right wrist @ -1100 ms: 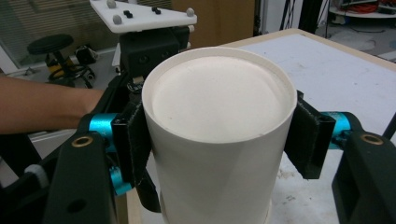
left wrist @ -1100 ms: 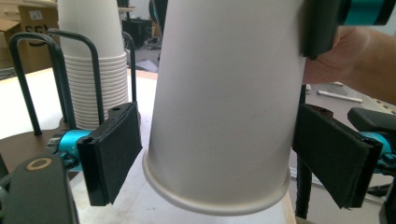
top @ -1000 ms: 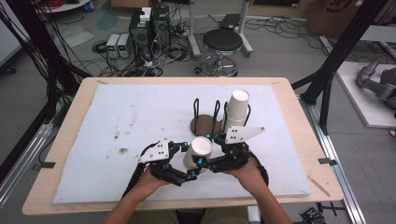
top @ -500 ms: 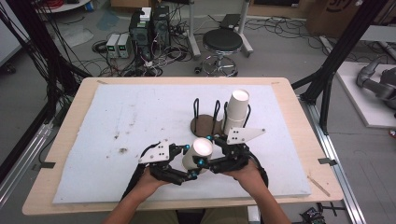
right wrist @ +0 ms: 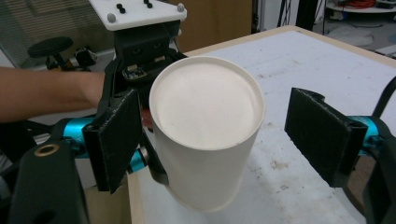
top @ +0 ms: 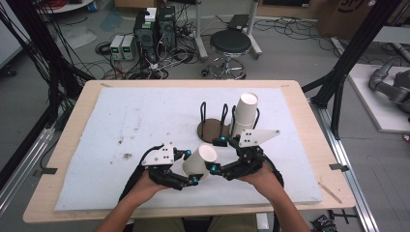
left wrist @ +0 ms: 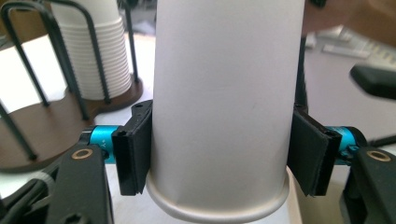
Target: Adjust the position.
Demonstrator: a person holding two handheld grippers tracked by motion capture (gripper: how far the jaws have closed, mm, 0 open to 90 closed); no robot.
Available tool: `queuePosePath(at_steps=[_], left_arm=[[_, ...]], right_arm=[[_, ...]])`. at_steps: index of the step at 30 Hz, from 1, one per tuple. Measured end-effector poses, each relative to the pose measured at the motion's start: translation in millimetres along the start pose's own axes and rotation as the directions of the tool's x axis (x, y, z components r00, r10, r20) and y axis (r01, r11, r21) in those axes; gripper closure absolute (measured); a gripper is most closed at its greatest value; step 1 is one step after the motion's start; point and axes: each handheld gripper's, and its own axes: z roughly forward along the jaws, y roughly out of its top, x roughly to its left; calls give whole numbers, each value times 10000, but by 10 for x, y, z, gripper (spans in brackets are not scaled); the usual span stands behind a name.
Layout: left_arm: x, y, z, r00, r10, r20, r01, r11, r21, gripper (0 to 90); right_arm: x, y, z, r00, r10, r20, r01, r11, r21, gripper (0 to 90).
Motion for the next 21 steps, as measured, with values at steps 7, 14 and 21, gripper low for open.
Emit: queuePosePath(at_steps=[7,14,21], left_arm=[[10,123,-50,9991,409,74,-415,9912,1260,324],[36,221,-86,9959,860,265,-897,9706,2234,325],[53,326,-116,9935,1065,404,-1137,9481,2968,324]], right_arm=[[-7,33,-49,9987,-382,-335,398,9979,510,196],[-27,84,-31,9961,-771,-419,810,9916,1007,196],[-19,138,19,9901,-1310,-508,1376,9773,1608,196]])
